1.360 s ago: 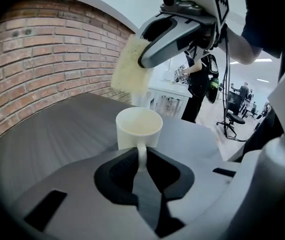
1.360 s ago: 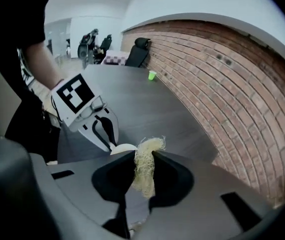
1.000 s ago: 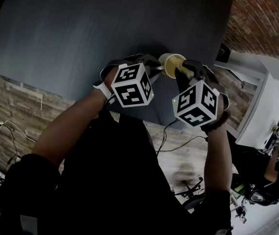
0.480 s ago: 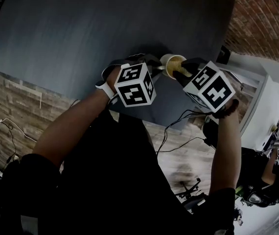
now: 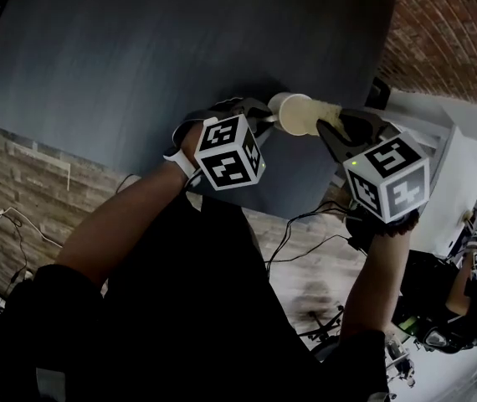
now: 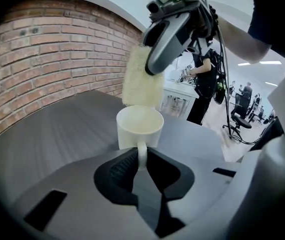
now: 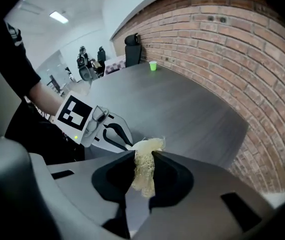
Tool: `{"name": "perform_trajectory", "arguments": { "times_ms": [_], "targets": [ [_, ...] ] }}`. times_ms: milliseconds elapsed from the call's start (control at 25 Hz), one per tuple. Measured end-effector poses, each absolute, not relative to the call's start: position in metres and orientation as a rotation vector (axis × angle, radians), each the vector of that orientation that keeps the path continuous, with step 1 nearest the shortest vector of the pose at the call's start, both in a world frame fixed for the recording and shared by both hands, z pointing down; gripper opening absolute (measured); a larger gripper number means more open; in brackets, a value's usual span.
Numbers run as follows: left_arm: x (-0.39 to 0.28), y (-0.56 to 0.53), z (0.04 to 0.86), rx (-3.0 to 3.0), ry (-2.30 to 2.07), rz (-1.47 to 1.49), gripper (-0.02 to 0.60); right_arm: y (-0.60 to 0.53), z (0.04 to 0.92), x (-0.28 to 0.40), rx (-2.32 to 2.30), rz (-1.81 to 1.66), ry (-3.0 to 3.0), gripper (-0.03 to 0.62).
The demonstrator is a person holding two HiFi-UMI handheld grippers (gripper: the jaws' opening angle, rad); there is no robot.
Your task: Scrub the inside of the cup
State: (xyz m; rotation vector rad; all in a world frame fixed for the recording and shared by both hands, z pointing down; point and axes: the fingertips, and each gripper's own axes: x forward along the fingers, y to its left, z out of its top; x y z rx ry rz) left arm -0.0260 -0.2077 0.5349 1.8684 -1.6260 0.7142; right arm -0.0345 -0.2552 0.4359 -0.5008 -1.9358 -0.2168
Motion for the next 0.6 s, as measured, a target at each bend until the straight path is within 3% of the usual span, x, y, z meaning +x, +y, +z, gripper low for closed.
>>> {"name": "perform_trajectory", "arguments": {
  "times_ms": [600],
  "targets": [
    [-0.016,-0.209,0.538,1.73,-1.746,0.715,0.063,-0.24,0.537,-0.04,-0.368,-0.474,-1.691,0.083]
  ]
}}
